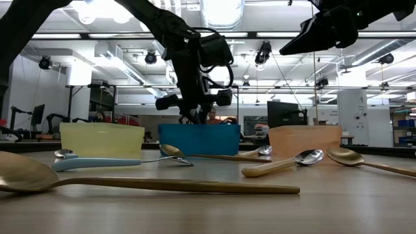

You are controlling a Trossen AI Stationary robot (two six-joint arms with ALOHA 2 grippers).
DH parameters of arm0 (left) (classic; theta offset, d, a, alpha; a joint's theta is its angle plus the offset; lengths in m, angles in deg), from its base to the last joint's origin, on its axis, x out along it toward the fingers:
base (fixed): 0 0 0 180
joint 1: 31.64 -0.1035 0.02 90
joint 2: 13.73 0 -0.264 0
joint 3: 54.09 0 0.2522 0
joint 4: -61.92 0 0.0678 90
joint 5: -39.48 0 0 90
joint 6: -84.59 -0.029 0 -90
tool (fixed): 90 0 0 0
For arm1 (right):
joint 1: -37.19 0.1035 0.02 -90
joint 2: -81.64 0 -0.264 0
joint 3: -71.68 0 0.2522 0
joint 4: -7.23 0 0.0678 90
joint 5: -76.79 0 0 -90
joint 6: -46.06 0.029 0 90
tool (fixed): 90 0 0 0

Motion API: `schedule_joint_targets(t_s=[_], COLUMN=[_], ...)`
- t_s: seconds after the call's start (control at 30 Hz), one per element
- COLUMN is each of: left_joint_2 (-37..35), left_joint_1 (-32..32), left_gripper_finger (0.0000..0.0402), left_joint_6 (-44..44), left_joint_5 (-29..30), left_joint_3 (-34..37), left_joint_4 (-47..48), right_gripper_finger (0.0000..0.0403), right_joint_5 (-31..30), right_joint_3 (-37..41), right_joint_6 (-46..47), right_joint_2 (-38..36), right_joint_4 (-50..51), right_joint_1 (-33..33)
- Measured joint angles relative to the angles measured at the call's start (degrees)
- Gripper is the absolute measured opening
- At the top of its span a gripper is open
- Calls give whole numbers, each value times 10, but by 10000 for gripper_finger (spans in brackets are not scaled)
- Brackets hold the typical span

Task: Sort silverware by color (type)
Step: Put the blue spoon into the blue bin

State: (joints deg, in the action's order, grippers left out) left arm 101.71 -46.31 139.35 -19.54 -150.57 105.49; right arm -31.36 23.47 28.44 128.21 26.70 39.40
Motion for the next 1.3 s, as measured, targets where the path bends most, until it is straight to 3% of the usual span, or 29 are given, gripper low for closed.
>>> schedule_joint_targets(t_s=[0.4,0.67,0.87,1.07,1.17,1.3], left_joint_2=[0,-11,-38,-61,-62,-52], left_joint_1=[0,5,11,8,5,-15], left_gripper_finger=[45,45,45,41,40,40], left_joint_6=[-7,-129,-317,-627,-777,-884], left_joint_5=[0,-29,-34,-128,-142,-171], left_joint_3=[0,-31,-56,-61,-56,-56], left_joint_4=[-2,23,48,113,123,126], right_gripper_finger=[100,100,100,100,100,100], right_joint_5=[0,-7,-74,-74,-74,-74], right_joint_3=[0,0,-10,-21,-21,-21], right_joint_6=[0,14,80,102,102,101], right_joint_2=[0,0,0,0,0,0], right_joint_4=[2,-5,-4,-3,0,0], right_joint_1=[0,0,0,0,0,0])
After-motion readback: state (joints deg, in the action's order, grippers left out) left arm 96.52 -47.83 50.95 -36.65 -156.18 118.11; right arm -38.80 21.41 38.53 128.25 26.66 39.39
